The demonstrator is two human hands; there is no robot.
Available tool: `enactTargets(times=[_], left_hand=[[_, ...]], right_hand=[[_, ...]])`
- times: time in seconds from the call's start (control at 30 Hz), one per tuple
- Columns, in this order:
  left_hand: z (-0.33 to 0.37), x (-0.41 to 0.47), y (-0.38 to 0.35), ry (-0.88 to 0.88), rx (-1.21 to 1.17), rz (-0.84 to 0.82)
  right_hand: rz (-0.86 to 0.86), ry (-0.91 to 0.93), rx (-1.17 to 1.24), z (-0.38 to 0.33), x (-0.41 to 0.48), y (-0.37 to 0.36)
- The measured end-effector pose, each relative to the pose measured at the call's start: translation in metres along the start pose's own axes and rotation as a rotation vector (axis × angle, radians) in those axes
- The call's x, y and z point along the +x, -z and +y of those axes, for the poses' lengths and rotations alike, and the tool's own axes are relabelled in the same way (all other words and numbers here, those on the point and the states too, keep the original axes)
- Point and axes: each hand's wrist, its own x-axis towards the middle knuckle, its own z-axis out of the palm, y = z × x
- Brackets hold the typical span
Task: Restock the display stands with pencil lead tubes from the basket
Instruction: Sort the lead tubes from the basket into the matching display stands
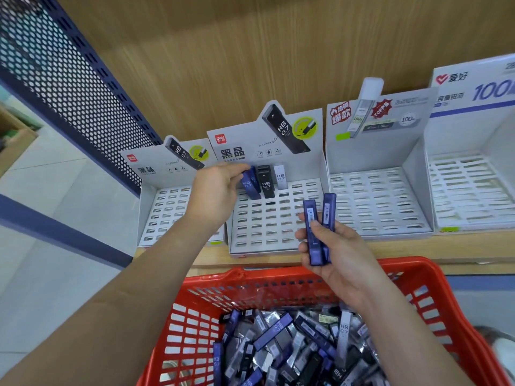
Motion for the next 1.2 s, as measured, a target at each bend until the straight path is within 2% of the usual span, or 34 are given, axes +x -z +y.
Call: enactTargets(times=[0.2, 0.37, 0.43, 0.57, 0.67, 0.8, 0.87, 0.9, 1.03, 1.13, 1.2], left_hand=[[0.002, 0.005, -0.012, 0.102, -0.046, 0.057], [0.001, -0.001, -0.011, 0.039, 0.041, 0.106], [0.01, -0.014, -0.007, 0.058, -0.059, 0.109], [0.039, -0.056, 0.002, 0.059, -0.429, -0.157], [0.046, -0.081, 0.003, 0.091, -0.467, -0.26], [0.046, -0.104, 0.006, 0.128, -0.379, -0.147], [0.048, -0.113, 0.005, 0.172, -0.408, -0.122], [0.05, -0.116, 0.003, 0.206, -0.456, -0.126], [0.058, -0.124, 0.001, 0.366, -0.74, -0.201], [0.057, -0.126, 0.002, 0.351, -0.653, -0.24], [0.052, -0.124, 0.004, 0.349, -0.588, -0.155]], right_hand=[[-0.006, -0.018, 0.041, 0.0, -0.002, 0.0], [-0.034, -0.023, -0.047, -0.002, -0.007, -0.003], [-0.038, -0.01, -0.069, -0.002, -0.008, -0.003], [-0.075, 0.004, -0.192, -0.004, -0.008, -0.002], [-0.14, 0.022, -0.235, -0.006, -0.01, -0.005], [-0.287, -0.001, -0.063, -0.009, -0.013, -0.005], [-0.384, 0.016, 0.091, -0.009, -0.013, -0.005], [-0.401, 0.05, 0.088, -0.009, -0.013, -0.006], [-0.279, 0.158, -0.096, -0.005, -0.016, -0.019], [-0.171, 0.169, -0.199, -0.004, -0.017, -0.024], [-0.145, 0.187, -0.319, -0.005, -0.019, -0.024]])
